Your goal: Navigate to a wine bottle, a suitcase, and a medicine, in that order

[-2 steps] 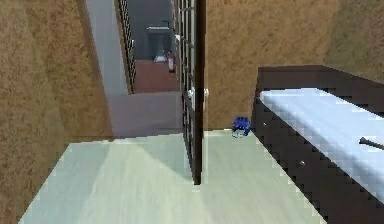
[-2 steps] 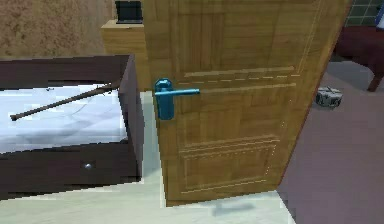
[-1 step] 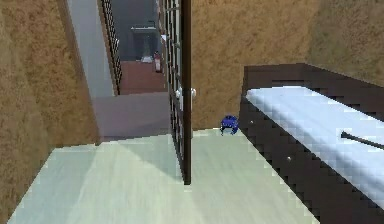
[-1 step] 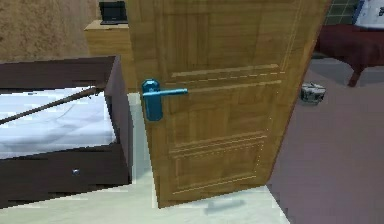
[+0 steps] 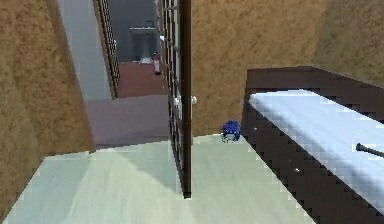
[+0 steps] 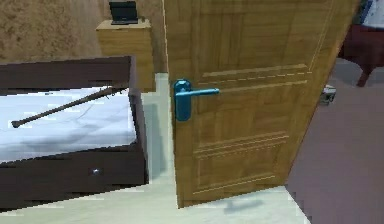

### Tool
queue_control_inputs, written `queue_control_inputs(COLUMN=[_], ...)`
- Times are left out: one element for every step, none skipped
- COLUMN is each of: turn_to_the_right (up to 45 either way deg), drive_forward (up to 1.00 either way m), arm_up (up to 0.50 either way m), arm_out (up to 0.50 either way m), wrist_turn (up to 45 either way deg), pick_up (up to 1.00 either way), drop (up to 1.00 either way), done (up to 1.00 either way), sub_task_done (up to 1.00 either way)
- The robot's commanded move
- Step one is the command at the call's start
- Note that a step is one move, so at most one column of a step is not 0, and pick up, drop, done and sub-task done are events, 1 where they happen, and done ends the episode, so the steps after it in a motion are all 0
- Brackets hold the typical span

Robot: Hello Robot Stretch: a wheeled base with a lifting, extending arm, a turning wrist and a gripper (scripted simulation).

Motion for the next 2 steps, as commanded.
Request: queue_control_inputs(turn_to_the_right=[-18.0,0.0], drive_forward=[0.0,1.0], arm_up=[0.0,0.0], arm_out=[0.0,0.0], wrist_turn=[0.0,0.0], pick_up=[0.0,0.0], drop=[0.0,0.0], done=[0.0,0.0], sub_task_done=[0.0,0.0])
